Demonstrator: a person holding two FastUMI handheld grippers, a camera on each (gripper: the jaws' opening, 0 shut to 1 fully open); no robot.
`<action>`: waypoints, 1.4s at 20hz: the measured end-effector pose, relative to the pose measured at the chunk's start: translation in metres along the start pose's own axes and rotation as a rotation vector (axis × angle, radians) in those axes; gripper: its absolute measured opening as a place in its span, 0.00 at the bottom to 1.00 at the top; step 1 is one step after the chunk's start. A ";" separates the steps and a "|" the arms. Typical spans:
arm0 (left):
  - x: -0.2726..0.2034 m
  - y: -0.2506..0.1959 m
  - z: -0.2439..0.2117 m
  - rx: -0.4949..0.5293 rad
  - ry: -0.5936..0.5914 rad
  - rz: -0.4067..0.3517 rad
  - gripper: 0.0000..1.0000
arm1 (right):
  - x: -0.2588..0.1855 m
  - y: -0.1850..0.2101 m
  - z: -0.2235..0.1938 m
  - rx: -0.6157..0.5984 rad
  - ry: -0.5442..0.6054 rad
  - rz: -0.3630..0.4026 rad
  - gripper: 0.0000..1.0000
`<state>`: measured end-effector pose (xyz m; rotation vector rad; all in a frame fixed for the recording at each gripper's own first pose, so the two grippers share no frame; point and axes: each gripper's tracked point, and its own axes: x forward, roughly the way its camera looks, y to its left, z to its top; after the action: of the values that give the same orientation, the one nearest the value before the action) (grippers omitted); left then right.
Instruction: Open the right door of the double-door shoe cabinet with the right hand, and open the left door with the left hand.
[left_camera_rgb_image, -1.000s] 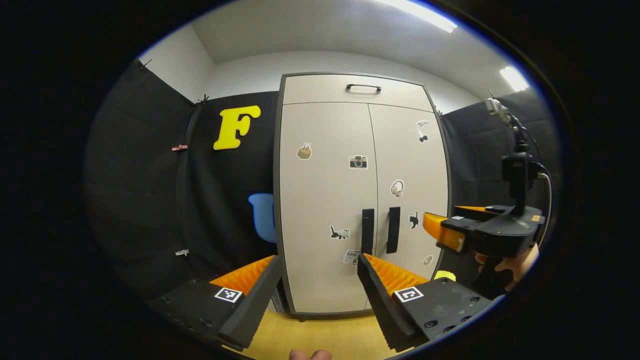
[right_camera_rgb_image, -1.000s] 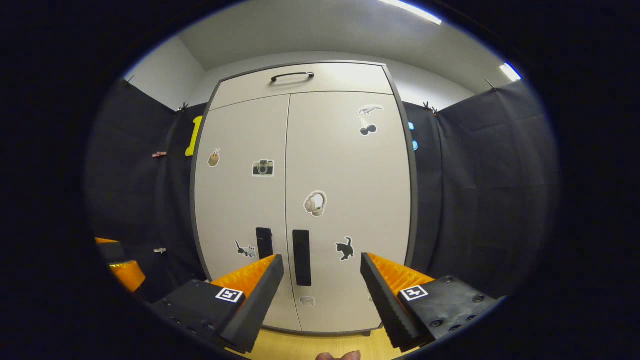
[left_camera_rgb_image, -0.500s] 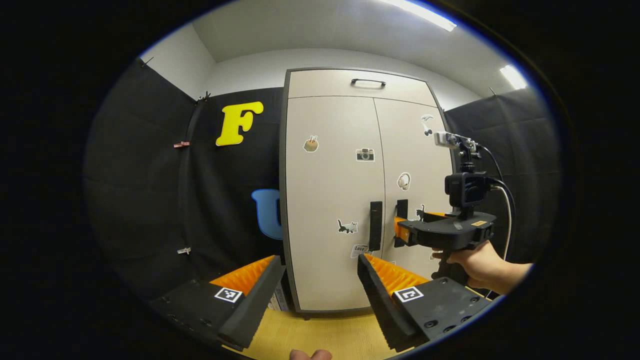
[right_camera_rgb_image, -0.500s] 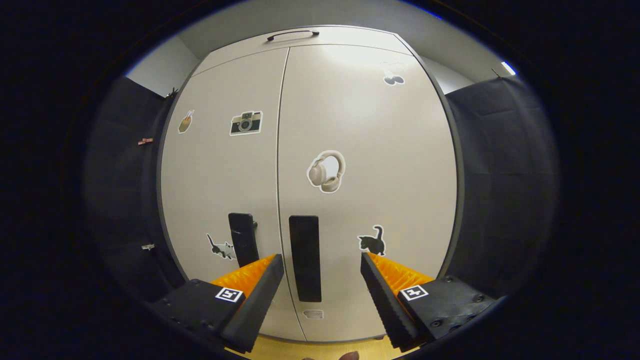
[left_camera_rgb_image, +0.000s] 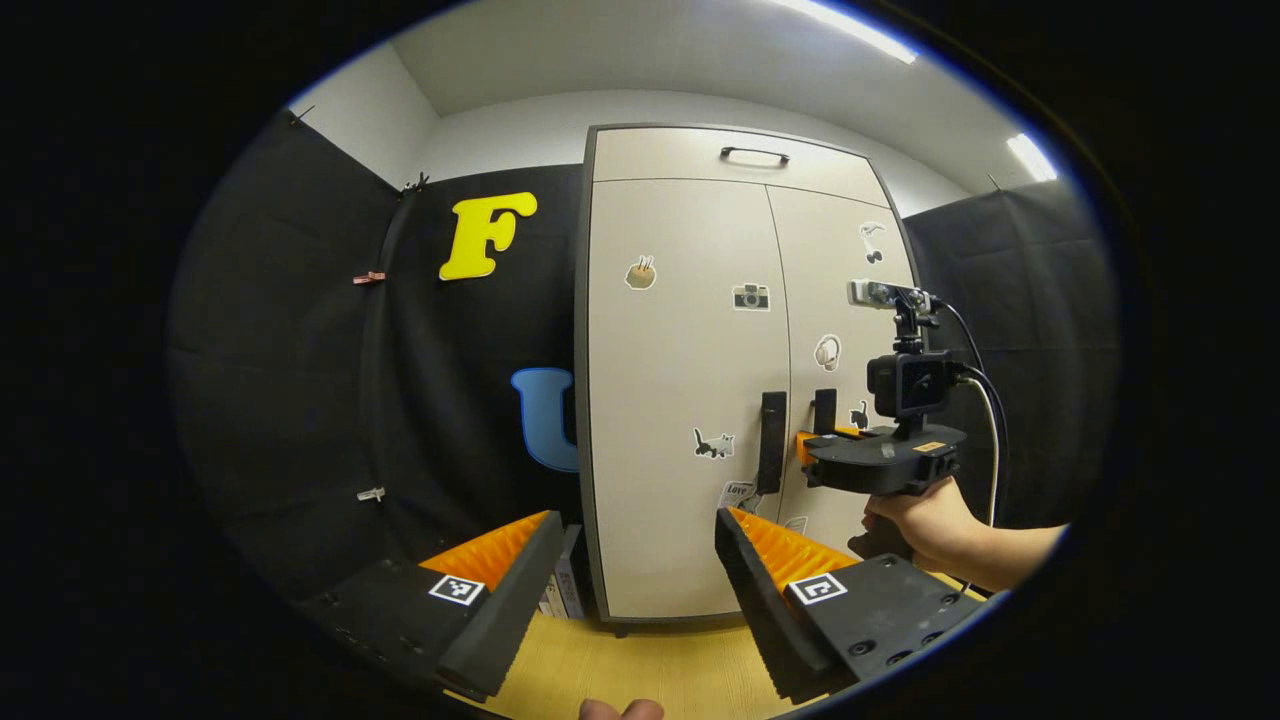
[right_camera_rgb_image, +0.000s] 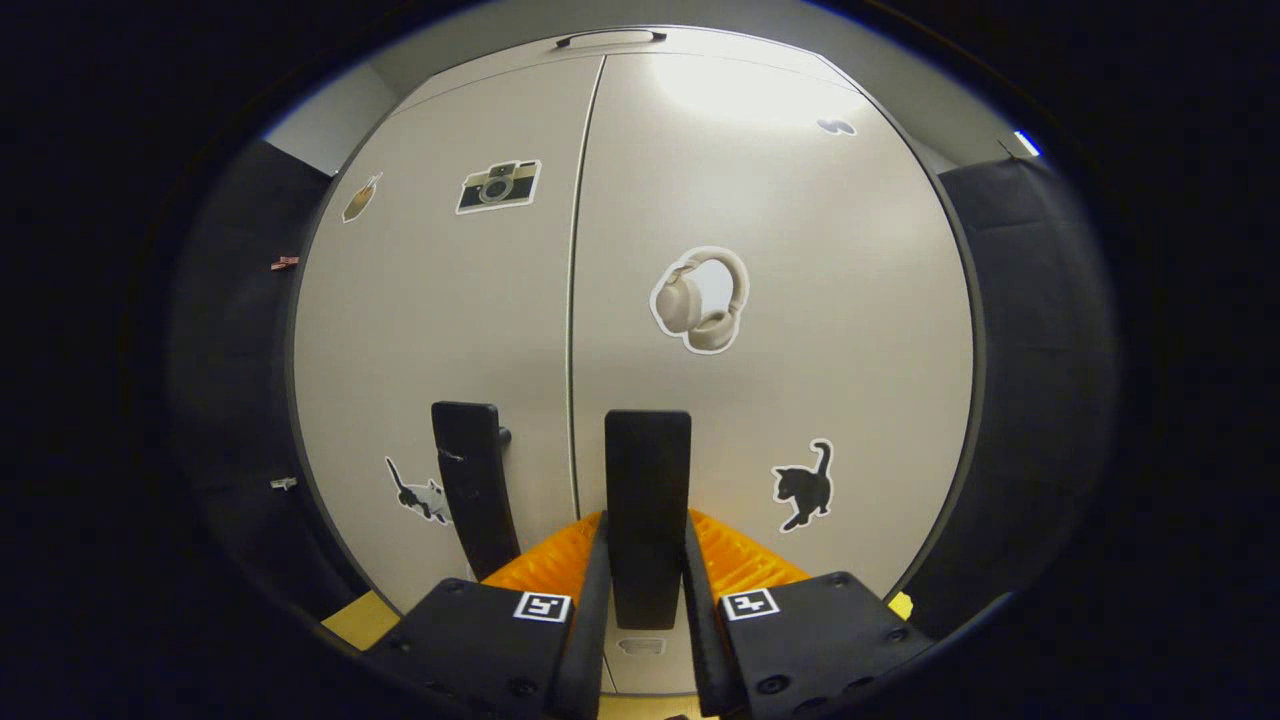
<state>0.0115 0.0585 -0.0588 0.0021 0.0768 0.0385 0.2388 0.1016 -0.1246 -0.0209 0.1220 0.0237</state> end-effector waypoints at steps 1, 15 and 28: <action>0.000 0.002 -0.001 -0.002 0.001 0.002 0.95 | 0.002 0.000 0.002 -0.019 -0.006 -0.004 0.42; -0.019 0.006 0.001 -0.017 0.003 0.041 0.95 | -0.005 -0.004 0.002 0.023 0.011 -0.024 0.13; -0.030 -0.025 0.003 -0.016 0.009 0.046 0.95 | -0.040 -0.021 0.009 0.061 -0.009 0.117 0.12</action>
<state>-0.0172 0.0321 -0.0539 -0.0119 0.0859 0.0851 0.2012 0.0797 -0.1104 0.0469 0.1152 0.1373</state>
